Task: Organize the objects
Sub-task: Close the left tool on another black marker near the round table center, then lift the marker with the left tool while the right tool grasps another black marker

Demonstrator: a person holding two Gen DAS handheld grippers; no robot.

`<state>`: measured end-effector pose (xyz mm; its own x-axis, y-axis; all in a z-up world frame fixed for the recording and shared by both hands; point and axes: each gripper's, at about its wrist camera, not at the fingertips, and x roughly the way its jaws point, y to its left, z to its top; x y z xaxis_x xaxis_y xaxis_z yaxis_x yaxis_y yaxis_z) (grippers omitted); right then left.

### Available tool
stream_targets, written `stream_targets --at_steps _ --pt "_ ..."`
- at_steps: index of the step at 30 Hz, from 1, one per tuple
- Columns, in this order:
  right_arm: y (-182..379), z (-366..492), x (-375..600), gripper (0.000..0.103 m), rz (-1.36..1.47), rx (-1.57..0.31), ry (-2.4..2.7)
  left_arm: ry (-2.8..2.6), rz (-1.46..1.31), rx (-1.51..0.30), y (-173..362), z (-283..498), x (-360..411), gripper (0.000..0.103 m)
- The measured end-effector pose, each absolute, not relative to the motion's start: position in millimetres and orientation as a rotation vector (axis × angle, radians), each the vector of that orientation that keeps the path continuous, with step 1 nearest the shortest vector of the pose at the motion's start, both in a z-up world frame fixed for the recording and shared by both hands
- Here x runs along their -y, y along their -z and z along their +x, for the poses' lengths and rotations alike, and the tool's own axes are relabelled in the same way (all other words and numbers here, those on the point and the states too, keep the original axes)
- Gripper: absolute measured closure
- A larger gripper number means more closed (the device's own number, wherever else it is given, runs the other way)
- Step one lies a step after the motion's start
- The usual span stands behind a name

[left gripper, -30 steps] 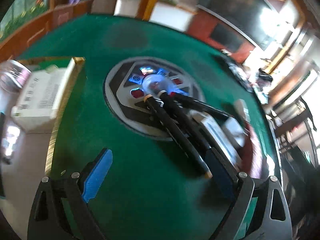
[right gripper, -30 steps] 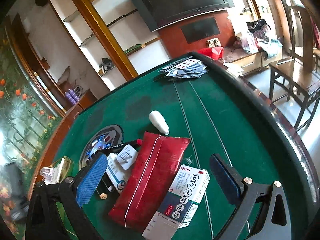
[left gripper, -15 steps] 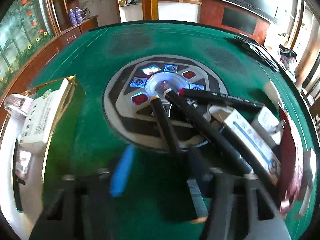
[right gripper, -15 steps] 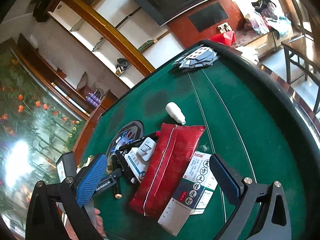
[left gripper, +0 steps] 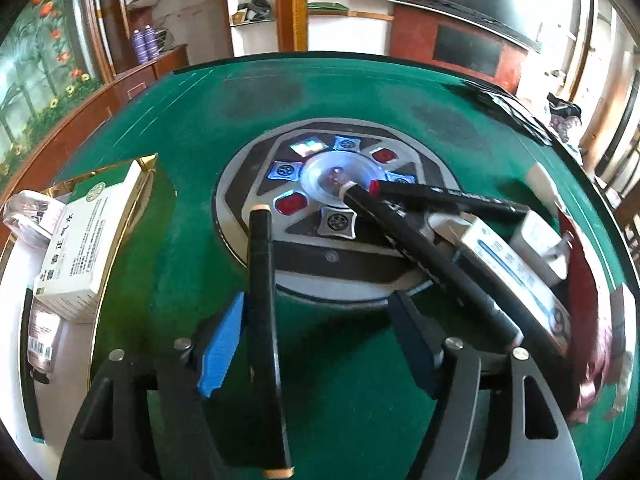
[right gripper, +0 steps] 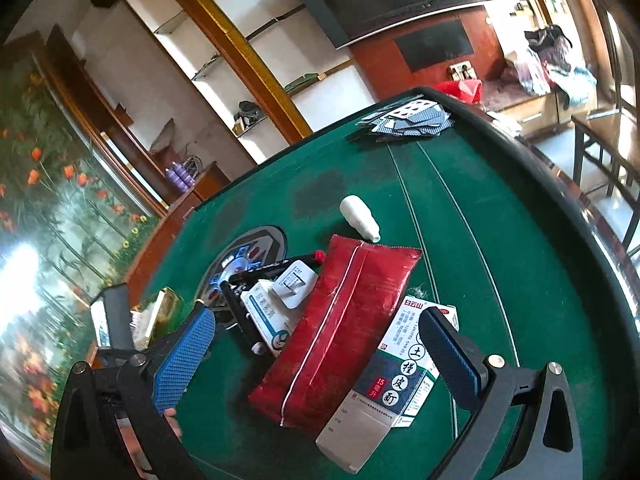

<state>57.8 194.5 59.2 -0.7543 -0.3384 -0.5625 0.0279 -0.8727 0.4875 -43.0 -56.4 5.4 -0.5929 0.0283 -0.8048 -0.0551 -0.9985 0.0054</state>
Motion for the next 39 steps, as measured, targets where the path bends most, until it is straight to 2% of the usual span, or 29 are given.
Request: stream_targets --at_steps 1,3,8,14,22,28,29,30,31,32,34,35,39 --pt "-58.7 56.8 -192.5 0.000 0.995 0.667 2.685 -2.750 -1.389 -0.059 -6.1 -39.6 55.3 0.049" --pt "-57.8 56.6 -189.0 0.000 0.997 0.644 2.691 -2.711 -1.377 -0.089 -8.9 -29.2 55.3 0.089" --pt "-63.2 54.1 -170.6 0.000 1.003 0.564 2.658 -2.633 -1.415 -0.036 -11.0 -4.2 68.1 0.089" --pt "-82.4 17.7 -119.9 0.000 1.137 0.561 2.244 -2.526 -1.444 0.214 -9.5 28.1 98.4 0.089" --pt "-60.6 -64.2 -41.5 0.001 1.344 0.405 2.100 -2.503 -1.395 0.220 -9.6 40.5 105.1 0.089" --pt "-42.2 -93.6 -11.0 0.020 1.478 0.172 2.197 -2.487 -1.380 0.228 -11.1 42.4 106.4 0.086" --pt "-37.8 -96.7 -8.0 0.030 1.510 0.125 2.218 -2.479 -1.378 0.235 -11.1 42.0 107.1 0.084" --pt "-35.4 -98.0 -6.3 0.033 1.523 0.078 2.248 -2.470 -1.375 0.243 -11.0 41.3 107.6 0.081" --pt "-31.2 -101.4 -2.5 0.042 1.561 0.012 2.267 -2.461 -1.369 0.249 -11.1 41.3 107.8 0.080" --pt "-28.6 -102.3 -1.0 0.061 1.591 -0.016 2.272 -2.457 -1.365 0.252 -11.2 41.9 108.0 0.077" --pt "-26.8 -101.8 1.8 0.078 1.608 -0.086 2.318 -2.451 -1.357 0.255 -11.3 41.9 107.9 0.075" --pt "-26.0 -100.0 4.4 0.082 1.614 -0.128 2.337 -2.450 -1.355 0.256 -11.2 41.7 107.5 0.075" --pt "-24.2 -85.6 11.5 0.087 1.616 -0.247 2.366 -2.450 -1.349 0.265 -10.5 41.7 107.9 0.074"
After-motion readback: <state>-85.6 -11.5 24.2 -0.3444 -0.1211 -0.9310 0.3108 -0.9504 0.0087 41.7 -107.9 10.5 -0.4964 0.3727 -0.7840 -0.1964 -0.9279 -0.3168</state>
